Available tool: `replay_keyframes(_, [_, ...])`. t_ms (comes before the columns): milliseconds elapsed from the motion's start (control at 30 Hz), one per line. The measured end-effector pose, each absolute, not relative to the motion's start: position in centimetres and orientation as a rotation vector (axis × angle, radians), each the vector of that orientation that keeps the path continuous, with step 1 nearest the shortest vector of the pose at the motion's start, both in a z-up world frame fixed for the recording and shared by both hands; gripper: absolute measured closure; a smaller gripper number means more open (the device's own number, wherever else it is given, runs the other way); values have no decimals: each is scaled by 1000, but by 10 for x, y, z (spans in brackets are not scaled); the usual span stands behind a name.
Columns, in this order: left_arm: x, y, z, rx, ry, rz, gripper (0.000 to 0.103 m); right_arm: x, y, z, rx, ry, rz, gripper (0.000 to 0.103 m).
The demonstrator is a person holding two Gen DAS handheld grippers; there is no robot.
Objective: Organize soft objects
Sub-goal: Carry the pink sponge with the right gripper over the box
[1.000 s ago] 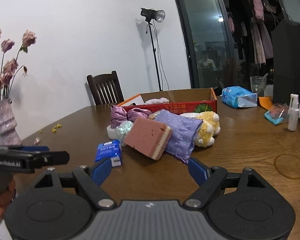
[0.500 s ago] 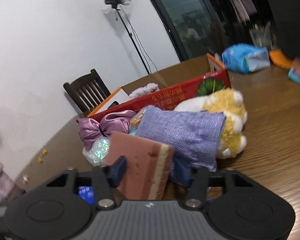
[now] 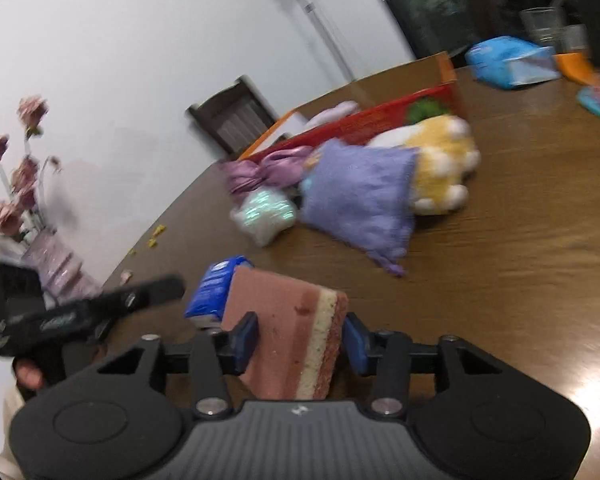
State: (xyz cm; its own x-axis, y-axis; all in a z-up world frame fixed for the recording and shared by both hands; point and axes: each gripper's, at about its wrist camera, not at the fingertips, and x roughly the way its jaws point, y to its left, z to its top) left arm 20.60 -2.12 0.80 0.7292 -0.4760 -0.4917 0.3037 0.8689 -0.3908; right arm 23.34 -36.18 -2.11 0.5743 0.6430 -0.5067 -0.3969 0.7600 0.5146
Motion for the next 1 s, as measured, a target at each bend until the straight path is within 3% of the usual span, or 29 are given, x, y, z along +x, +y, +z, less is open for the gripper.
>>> replay_keyframes(233, [221, -58, -4, -265, 665, -476, 28, 208, -378, -29, 405, 635, 435, 50])
replay_keyframes(300, [228, -62, -10, -272, 718, -481, 57, 203, -380, -32, 438, 623, 424, 51])
replay_keyframes(400, [229, -60, -19, -346, 765, -526, 62, 196, -381, -35, 474, 614, 430, 53])
replay_keyframes(533, [226, -61, -19, -354, 754, -522, 64, 198, -376, -44, 481, 630, 418, 70])
replay_keyframes(633, [231, -61, -10, -358, 744, -512, 66, 205, -374, -43, 475, 631, 415, 75])
replay_keyframes(800, [273, -54, 49, -360, 609, -535, 66, 234, -370, 6, 406, 514, 448, 75])
replay_keyframes(1000, [430, -55, 102, -409, 608, -485, 66, 368, -356, 85, 258, 401, 475, 75])
